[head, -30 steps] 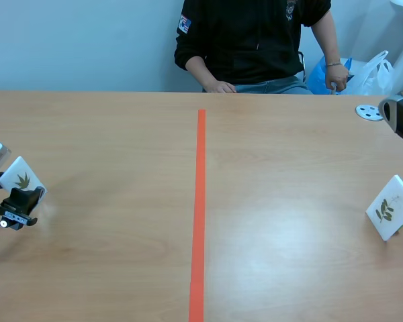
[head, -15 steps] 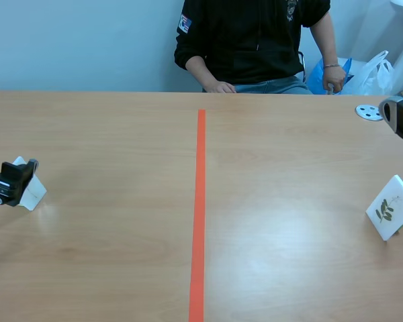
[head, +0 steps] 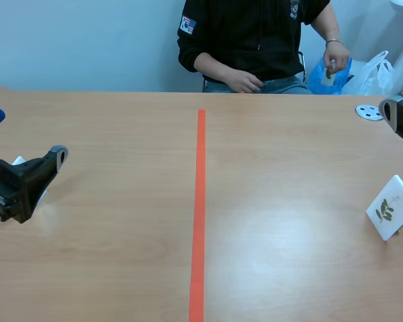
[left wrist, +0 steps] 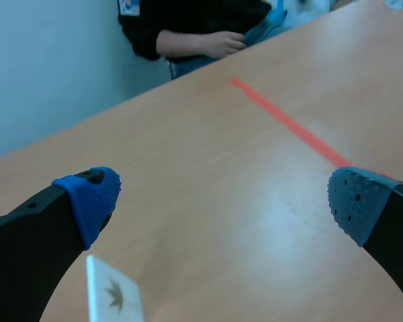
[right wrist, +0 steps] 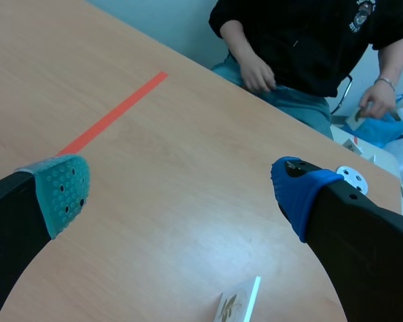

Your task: Sort the leaf by its shape. The table is split by an orange tape line. A compound leaf with several leaflets goes to the left side, a simple leaf with one blade goes to the right side. Return to the home posture when a red brick is placed on the table.

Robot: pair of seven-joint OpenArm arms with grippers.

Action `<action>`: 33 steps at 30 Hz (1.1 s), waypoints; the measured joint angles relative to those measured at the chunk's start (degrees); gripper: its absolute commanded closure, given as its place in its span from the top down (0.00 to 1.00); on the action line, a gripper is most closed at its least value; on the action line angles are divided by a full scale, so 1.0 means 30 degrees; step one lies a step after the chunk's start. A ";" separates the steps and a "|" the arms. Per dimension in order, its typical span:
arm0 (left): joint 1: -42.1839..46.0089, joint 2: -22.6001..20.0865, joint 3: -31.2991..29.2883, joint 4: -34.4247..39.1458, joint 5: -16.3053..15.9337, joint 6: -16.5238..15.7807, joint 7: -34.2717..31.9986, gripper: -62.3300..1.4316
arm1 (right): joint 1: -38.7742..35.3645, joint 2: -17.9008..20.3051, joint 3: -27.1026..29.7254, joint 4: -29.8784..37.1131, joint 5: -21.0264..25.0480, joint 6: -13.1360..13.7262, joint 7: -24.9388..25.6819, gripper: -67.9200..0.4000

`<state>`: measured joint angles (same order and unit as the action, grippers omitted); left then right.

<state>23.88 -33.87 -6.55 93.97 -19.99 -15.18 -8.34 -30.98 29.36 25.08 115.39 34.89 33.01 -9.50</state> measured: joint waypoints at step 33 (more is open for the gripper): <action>0.3249 0.1399 -0.0590 0.5668 -0.0852 0.0634 0.0291 1.00 | 0.0000 -0.0007 0.0000 0.0000 0.0000 0.0000 -0.0007 0.81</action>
<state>33.63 -29.67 -8.32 110.98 -22.55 -13.28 -7.46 -30.98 29.34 25.08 115.39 34.89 33.01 -9.52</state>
